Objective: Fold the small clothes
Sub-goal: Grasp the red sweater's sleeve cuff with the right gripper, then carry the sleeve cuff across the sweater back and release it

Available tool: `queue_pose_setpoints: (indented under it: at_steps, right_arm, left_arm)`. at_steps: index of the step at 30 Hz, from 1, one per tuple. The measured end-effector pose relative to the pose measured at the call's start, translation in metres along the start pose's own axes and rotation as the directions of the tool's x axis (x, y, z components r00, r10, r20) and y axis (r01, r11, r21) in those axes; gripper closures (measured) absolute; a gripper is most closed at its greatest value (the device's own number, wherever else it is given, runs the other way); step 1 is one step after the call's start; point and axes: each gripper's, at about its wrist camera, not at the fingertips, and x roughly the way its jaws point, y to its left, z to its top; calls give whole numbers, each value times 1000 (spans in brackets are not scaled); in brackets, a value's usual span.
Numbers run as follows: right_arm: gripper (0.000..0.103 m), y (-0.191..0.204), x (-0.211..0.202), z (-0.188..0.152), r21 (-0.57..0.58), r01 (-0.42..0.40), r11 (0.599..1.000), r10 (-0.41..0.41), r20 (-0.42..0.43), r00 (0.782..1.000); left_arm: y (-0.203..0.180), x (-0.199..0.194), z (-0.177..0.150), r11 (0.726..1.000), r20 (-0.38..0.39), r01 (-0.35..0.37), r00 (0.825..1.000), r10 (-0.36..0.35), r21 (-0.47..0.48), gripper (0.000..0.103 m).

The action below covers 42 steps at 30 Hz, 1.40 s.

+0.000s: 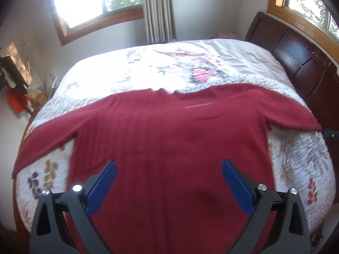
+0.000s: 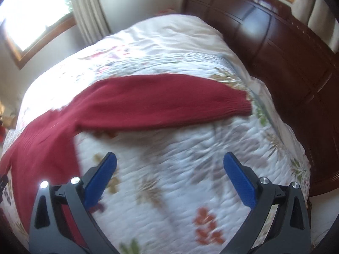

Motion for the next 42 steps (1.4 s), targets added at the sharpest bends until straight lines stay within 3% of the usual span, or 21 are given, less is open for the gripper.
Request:
queue_pose_setpoints:
  at_steps: [4, 7, 9, 13, 18, 21, 23, 25, 27, 31, 35, 39, 42]
  right_arm:
    - [3, -71, 53, 41, 85, 31, 996, -25, -68, 997]
    - [3, -105, 89, 62, 86, 67, 994, -57, -122, 991]
    - [3, -128, 113, 71, 118, 41, 992, -22, -161, 987]
    - [3, -154, 151, 81, 162, 14, 987, 22, -220, 975]
    - [3, -167, 178, 90, 199, -62, 978, 110, -240, 964]
    - [33, -166, 181, 94, 215, -127, 968, 175, -223, 959]
    - [49, -164, 175, 96, 198, -135, 971, 176, -207, 962]
    - [88, -159, 170, 99, 183, -158, 970, 195, -201, 960]
    - [93, -156, 159, 104, 208, -209, 956, 247, -176, 953]
    - [94, -117, 121, 116, 110, -221, 969, 232, -101, 967]
    - [94, -44, 89, 124, -38, -262, 964, 259, -63, 964]
    - [94, 56, 71, 123, -197, -332, 923, 322, -79, 943]
    - [94, 129, 60, 113, -284, -408, 868, 393, -111, 913]
  left_arm:
    - [-61, 26, 36, 999, 16, 32, 999, -33, 20, 4]
    - [-105, 48, 57, 998, 14, 37, 999, -37, 44, 4]
    - [-127, 62, 68, 998, 7, 50, 999, -50, 44, 4]
    - [-147, 82, 82, 998, -7, 67, 998, -66, 13, 4]
    - [-145, 98, 90, 999, -29, -13, 999, 14, 51, 4]
    - [-129, 104, 90, 999, -51, -20, 998, 21, 26, 4]
    - [-116, 104, 87, 999, -47, -38, 998, 40, 24, 4]
    - [-104, 103, 86, 998, -40, -54, 998, 55, 21, 4]
    - [-87, 101, 83, 999, -44, -53, 998, 52, 0, 4]
    - [-45, 100, 77, 997, -71, -15, 997, 9, -77, 4]
    - [1, 94, 71, 988, -56, -70, 996, 63, -140, 4]
    - [40, 89, 64, 973, -56, -99, 994, 90, -207, 4]
    - [60, 82, 57, 968, -49, -100, 995, 91, -231, 4]
